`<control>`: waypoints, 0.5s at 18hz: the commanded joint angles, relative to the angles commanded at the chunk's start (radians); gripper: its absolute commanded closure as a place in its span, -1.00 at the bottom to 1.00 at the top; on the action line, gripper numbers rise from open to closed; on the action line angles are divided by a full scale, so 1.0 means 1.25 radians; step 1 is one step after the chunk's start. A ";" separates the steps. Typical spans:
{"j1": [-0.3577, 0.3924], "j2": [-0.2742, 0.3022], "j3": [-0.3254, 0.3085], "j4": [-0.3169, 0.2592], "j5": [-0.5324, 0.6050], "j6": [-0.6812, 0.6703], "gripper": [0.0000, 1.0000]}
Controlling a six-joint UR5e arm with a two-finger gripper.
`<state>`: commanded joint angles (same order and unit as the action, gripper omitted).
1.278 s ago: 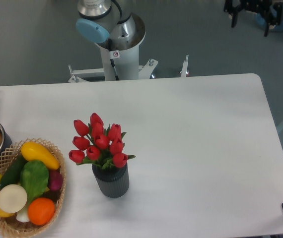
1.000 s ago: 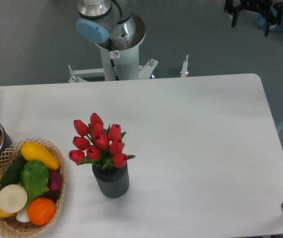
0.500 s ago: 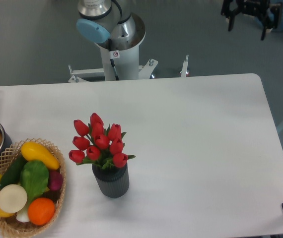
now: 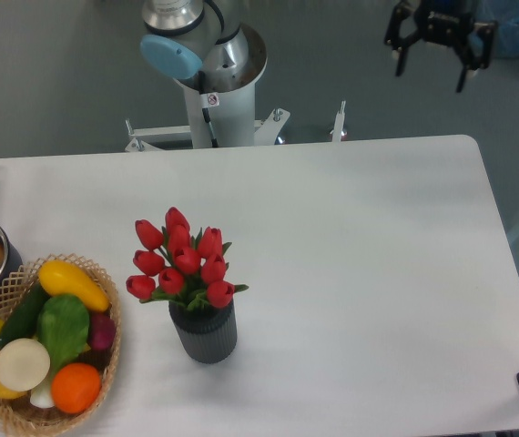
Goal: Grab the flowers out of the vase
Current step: 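Move the open gripper toward the red tulip stems above the black vase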
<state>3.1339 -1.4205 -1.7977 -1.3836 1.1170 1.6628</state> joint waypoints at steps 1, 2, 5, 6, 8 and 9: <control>-0.002 0.001 -0.010 0.000 -0.012 0.005 -1.00; -0.006 0.004 -0.022 0.000 -0.020 0.007 -1.00; -0.045 0.005 -0.049 0.001 -0.041 0.005 -1.00; -0.064 -0.002 -0.052 0.001 -0.064 0.005 -1.00; -0.077 -0.012 -0.057 0.002 -0.109 0.005 -1.00; -0.080 -0.023 -0.058 0.001 -0.119 0.005 -1.00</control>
<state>3.0342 -1.4495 -1.8699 -1.3821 0.9681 1.6690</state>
